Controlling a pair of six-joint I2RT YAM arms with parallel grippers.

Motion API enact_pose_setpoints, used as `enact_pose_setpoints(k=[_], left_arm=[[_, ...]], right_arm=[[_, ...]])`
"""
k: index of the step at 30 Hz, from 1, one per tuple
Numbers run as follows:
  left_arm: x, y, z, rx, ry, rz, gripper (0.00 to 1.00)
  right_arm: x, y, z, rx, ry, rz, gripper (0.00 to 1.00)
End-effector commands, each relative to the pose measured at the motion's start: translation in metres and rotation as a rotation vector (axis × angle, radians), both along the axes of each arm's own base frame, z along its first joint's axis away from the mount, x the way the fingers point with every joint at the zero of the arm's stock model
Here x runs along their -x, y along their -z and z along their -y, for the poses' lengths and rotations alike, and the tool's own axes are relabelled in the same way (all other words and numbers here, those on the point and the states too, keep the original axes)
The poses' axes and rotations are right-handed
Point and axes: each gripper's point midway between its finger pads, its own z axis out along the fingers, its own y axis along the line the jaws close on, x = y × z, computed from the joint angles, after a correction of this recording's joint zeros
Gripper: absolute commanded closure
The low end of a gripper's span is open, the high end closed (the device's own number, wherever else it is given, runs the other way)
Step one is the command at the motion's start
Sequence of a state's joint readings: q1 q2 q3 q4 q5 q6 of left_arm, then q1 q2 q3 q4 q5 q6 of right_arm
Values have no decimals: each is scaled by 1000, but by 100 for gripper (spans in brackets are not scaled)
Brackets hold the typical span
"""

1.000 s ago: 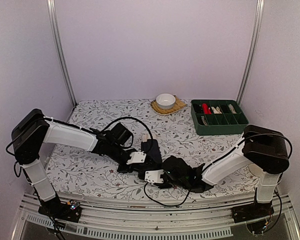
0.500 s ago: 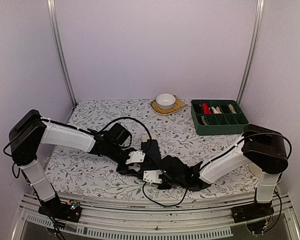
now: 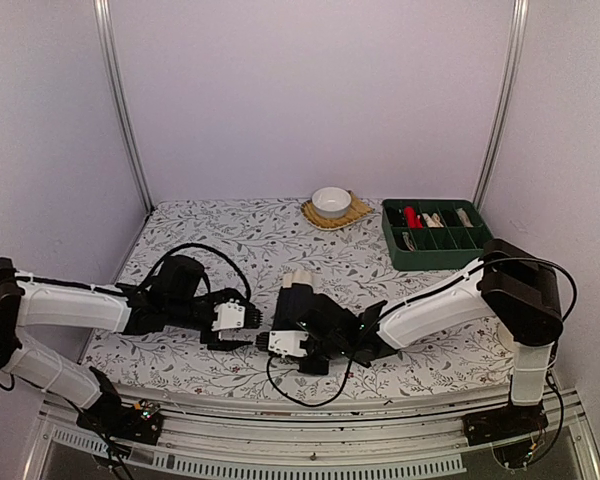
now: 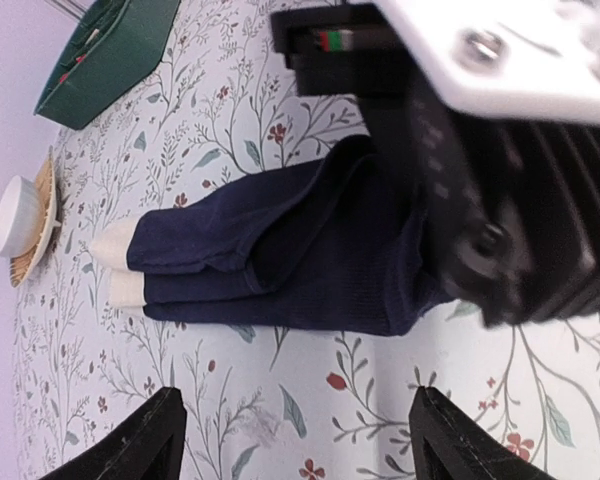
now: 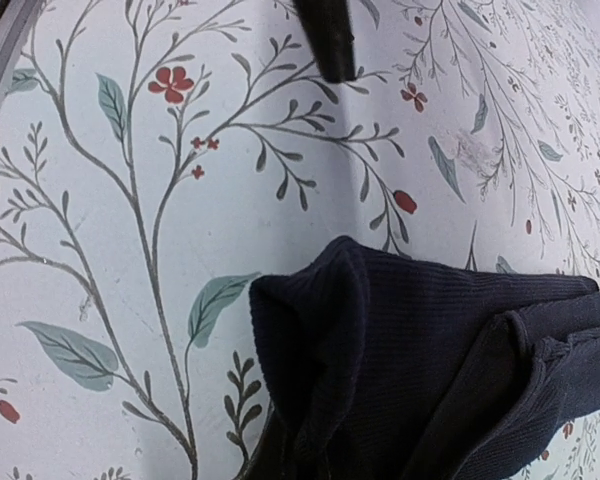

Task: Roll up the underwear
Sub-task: Roll the underwear at the center of the board.

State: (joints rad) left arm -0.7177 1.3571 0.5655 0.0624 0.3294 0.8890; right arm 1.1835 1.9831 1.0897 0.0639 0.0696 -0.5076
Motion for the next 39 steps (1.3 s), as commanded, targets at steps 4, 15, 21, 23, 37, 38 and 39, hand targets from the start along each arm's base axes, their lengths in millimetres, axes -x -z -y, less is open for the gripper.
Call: enact_pose_setpoints(k=[4, 15, 21, 23, 37, 38, 39], left_arm=[[9, -20, -27, 92, 49, 330, 30], [41, -13, -31, 73, 238, 591, 45], [54, 12, -24, -29, 373, 704, 48], [56, 20, -20, -57, 408, 720, 49], [37, 37, 8, -131, 412, 989, 46], [38, 40, 8, -142, 426, 1005, 46], [39, 42, 9, -147, 435, 1021, 46]], right_arm=[[14, 21, 3, 88, -4, -333, 96], [16, 8, -7, 106, 20, -767, 95], [5, 2, -7, 81, 70, -926, 93], [2, 0, -6, 74, 86, -962, 93], [-1, 2, -2, 88, 104, -995, 94], [-1, 2, -2, 88, 103, -995, 94], [-1, 2, -2, 90, 103, -996, 94]])
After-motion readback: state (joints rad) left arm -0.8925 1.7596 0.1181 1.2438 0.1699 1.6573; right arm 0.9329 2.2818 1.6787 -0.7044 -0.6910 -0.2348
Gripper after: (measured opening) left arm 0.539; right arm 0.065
